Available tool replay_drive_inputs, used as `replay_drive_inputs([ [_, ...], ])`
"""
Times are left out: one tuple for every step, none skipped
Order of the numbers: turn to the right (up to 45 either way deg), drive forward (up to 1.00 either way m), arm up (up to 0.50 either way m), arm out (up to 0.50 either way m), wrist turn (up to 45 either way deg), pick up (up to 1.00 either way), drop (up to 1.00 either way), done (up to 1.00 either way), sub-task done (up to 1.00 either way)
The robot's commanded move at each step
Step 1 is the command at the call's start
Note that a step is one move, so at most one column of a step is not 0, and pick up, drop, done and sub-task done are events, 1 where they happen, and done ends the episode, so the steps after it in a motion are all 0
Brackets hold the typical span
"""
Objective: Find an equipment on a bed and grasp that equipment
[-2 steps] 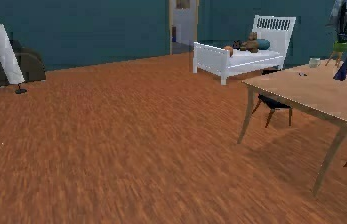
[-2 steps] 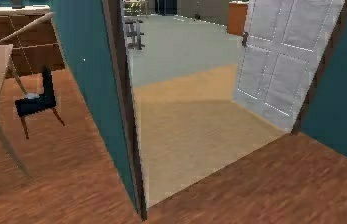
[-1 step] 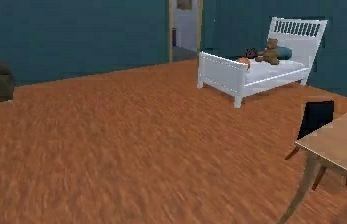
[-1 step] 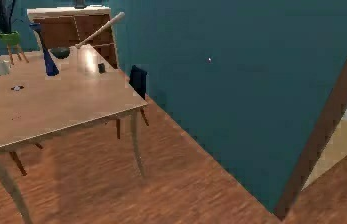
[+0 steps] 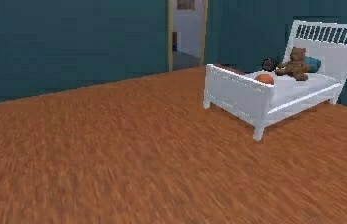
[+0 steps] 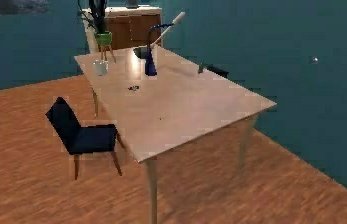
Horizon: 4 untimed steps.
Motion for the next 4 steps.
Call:
replay_drive_inputs([
  [33.0, 0.00, 0.00, 0.00, 0.0, 0.00, 0.00, 0.00, 0.00],
  [0.0, 1.00, 0.00, 0.00, 0.0, 0.00, 0.00, 0.00, 0.00],
  [0.0, 0.50, 0.00, 0.00, 0.0, 0.00, 0.00, 0.00, 0.00],
  [-39.0, 0.00, 0.00, 0.00, 0.0, 0.00, 0.00, 0.00, 0.00],
])
